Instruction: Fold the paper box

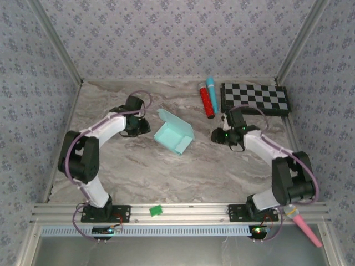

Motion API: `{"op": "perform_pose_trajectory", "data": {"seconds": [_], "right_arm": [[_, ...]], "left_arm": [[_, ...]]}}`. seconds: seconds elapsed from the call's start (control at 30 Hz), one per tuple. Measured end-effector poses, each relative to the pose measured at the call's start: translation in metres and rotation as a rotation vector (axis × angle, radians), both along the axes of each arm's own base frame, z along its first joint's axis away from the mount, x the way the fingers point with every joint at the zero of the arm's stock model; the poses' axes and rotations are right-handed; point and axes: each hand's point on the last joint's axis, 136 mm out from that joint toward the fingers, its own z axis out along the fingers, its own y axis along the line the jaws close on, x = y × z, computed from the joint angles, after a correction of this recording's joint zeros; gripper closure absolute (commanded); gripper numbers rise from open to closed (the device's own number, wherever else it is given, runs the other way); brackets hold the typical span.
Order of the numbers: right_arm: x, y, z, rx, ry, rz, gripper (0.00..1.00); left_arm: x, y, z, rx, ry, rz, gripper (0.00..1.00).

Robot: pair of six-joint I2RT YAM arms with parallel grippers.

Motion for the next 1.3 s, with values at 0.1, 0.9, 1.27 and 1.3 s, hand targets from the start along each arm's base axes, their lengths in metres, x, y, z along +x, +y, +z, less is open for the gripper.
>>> {"op": "perform_pose_trajectory", "data": {"seconds": [0.1,0.9,1.27,1.3], "right_arm": [[-0.025,0.006,-0.004,0.003,0.000,0.001,0.60],[-0.003,0.072,-0.019,0.065,-0.032,0.018,0.72],[0.035,0.060,-0.025,0.014,-0.040,0.015,0.72],[0.037,0.058,-0.026,0.009,-0.037,0.015,0.72]], "left_arm": [[0.014,-0.005,-0.013,-0.009,0.022,-0.020,0.69],[-0.035,-0.056,-0.030,-0.170,0.104,-0.164,0.80],[-0.055,-0.051,-0.005,-0.175,0.034,-0.142,0.75],[-0.055,-0.049,-0.001,-0.170,0.020,-0.138,0.73]]}}
